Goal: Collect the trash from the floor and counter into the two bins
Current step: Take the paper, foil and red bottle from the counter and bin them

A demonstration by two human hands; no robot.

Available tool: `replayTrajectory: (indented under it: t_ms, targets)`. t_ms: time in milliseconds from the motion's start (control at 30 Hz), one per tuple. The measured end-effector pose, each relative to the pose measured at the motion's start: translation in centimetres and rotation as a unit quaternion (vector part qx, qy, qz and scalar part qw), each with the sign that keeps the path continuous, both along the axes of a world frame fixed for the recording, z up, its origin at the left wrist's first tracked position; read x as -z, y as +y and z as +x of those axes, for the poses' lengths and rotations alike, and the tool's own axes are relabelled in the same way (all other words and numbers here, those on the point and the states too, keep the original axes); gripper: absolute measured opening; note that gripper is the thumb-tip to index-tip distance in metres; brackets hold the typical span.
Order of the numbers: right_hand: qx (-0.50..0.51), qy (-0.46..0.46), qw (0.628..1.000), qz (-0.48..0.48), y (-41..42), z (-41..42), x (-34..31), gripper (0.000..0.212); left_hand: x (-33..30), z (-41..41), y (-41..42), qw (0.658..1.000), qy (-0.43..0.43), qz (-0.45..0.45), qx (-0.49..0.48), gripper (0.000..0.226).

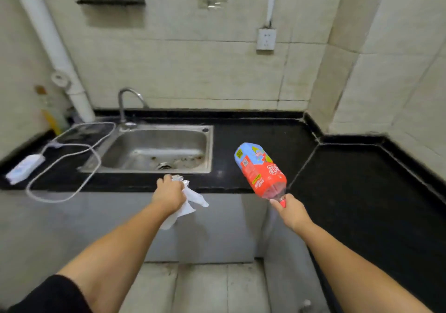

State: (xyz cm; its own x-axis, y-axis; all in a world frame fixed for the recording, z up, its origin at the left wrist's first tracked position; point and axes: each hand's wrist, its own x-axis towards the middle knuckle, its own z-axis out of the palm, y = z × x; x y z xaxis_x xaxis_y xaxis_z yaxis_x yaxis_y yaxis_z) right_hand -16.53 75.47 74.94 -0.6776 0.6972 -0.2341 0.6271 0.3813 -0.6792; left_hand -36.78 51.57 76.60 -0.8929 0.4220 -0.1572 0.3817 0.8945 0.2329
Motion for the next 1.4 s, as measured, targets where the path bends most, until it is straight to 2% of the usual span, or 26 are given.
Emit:
replayTrajectory:
  t_ms: [133, 267, 333, 400, 433, 500, 600, 700, 767, 867, 1000, 1067, 1167, 1267, 1367, 1400]
  targets:
    - [-0.097, -0.027, 0.995, 0.000, -11.7, -3.6, 2.2, 0.032, 2.3, 2.0, -15.4, 0.996, -0.023, -0.012, -0.084, 0.030]
    - [-0.216, -0.067, 0.974, -0.010, -25.0, -4.8, 4.9, 0.041, 4.2, 6.8, -31.4, 0.980, -0.060, -0.022, -0.190, 0.029]
    - [-0.291, -0.084, 0.953, -0.012, -32.2, -4.8, 5.6, 0.039, 5.4, 10.3, -40.3, 0.963, -0.072, -0.035, -0.258, 0.031]
    - [-0.365, -0.096, 0.926, -0.013, -38.6, -4.3, 5.6, 0.027, 5.9, 14.6, -47.4, 0.939, -0.083, -0.026, -0.334, 0.034]
    - [-0.403, -0.094, 0.911, -0.013, -41.6, -4.0, 5.4, 0.019, 6.1, 16.9, -50.6, 0.920, -0.085, -0.010, -0.383, 0.035]
    - [-0.461, -0.082, 0.884, -0.004, -45.8, -3.4, 5.0, 0.028, 6.3, 20.7, -54.6, 0.872, -0.110, 0.033, -0.476, 0.041]
    - [-0.558, -0.080, 0.826, 0.020, -52.8, -1.6, 4.9, 0.010, 8.1, 29.7, -60.7, 0.766, -0.162, 0.134, -0.608, 0.047]
    - [-0.629, -0.092, 0.770, 0.041, -58.3, 0.7, 6.2, 0.021, 10.7, 39.0, -64.4, 0.670, -0.169, 0.185, -0.699, 0.062]
    - [-0.657, -0.109, 0.745, 0.044, -61.3, 2.4, 8.1, 0.026, 12.5, 44.3, -65.7, 0.616, -0.169, 0.207, -0.741, 0.058]
    - [-0.675, -0.139, 0.723, 0.051, -65.0, 5.2, 11.0, 0.025, 13.7, 51.0, -66.8, 0.549, -0.173, 0.230, -0.785, 0.053]
    - [-0.685, -0.160, 0.708, 0.060, -69.1, 9.7, 12.9, 0.024, 16.5, 57.4, -70.4, 0.494, -0.168, 0.256, -0.814, 0.062]
    - [-0.693, -0.164, 0.698, 0.066, -71.6, 11.0, 13.1, 0.030, 17.9, 58.6, -73.0, 0.488, -0.165, 0.269, -0.813, 0.055]
    - [-0.679, -0.170, 0.712, 0.055, -75.6, 12.7, 13.5, 0.031, 18.3, 58.2, -76.1, 0.501, -0.168, 0.283, -0.800, 0.051]
    - [-0.653, -0.190, 0.732, 0.040, -79.9, 14.4, 15.2, 0.023, 20.5, 56.9, -79.8, 0.532, -0.198, 0.288, -0.771, 0.049]
    - [-0.630, -0.221, 0.744, 0.024, -84.3, 15.8, 17.8, 0.033, 23.2, 55.4, -83.6, 0.571, -0.248, 0.263, -0.737, 0.043]
    - [-0.625, -0.233, 0.744, 0.020, -85.7, 16.2, 18.6, 0.036, 24.0, 55.0, -84.6, 0.574, -0.259, 0.257, -0.733, 0.043]
